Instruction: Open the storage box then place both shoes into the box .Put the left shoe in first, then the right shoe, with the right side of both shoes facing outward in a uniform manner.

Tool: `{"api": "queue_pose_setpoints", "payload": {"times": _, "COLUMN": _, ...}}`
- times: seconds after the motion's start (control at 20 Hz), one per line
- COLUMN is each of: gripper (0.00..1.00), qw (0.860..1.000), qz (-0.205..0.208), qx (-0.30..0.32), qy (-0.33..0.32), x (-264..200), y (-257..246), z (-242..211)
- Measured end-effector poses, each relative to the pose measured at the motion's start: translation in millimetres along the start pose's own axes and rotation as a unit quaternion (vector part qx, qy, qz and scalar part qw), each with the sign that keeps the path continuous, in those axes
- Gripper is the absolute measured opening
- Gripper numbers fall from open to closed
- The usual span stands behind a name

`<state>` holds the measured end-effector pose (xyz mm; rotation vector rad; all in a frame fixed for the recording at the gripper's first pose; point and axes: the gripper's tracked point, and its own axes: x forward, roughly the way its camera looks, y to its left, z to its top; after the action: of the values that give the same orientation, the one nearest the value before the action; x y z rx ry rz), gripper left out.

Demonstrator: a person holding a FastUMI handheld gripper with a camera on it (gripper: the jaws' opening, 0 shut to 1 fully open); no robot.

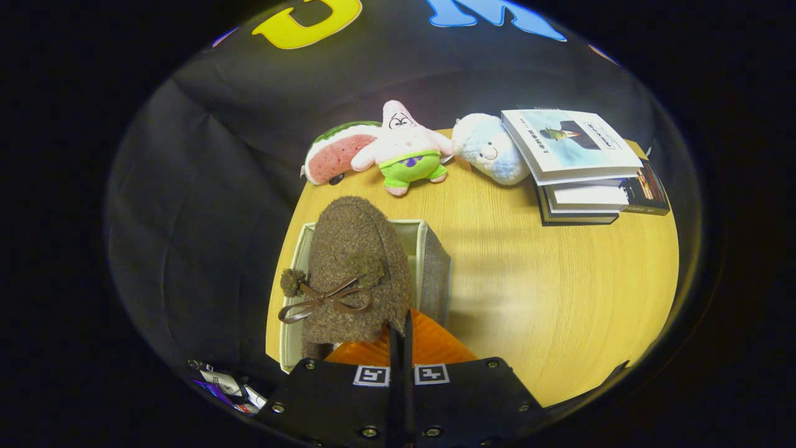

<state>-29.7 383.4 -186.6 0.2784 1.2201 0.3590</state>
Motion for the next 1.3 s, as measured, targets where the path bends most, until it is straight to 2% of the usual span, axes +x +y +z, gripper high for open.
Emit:
{"api": "queue_pose_setpoints", "payload": {"times": 0.3, "gripper": 0.01, "qw": 0.999, "qz": -0.038, "qx": -0.003, "qy": 0.014, "x": 39, "y": 13, "z": -11}}
{"api": "queue_pose_setpoints", "payload": {"times": 1.05, "gripper": 0.01, "qw": 0.987, "qz": -0.157, "qx": -0.019, "qy": 0.014, "x": 79, "y": -4, "z": -46}}
{"api": "queue_pose_setpoints", "payload": {"times": 1.2, "gripper": 0.03, "qw": 0.982, "qz": -0.184, "qx": -0.024, "qy": 0.022, "x": 73, "y": -11, "z": -53}}
{"api": "queue_pose_setpoints", "payload": {"times": 1.3, "gripper": 0.07, "qw": 0.981, "qz": -0.187, "qx": -0.016, "qy": 0.037, "x": 71, "y": -12, "z": -61}}
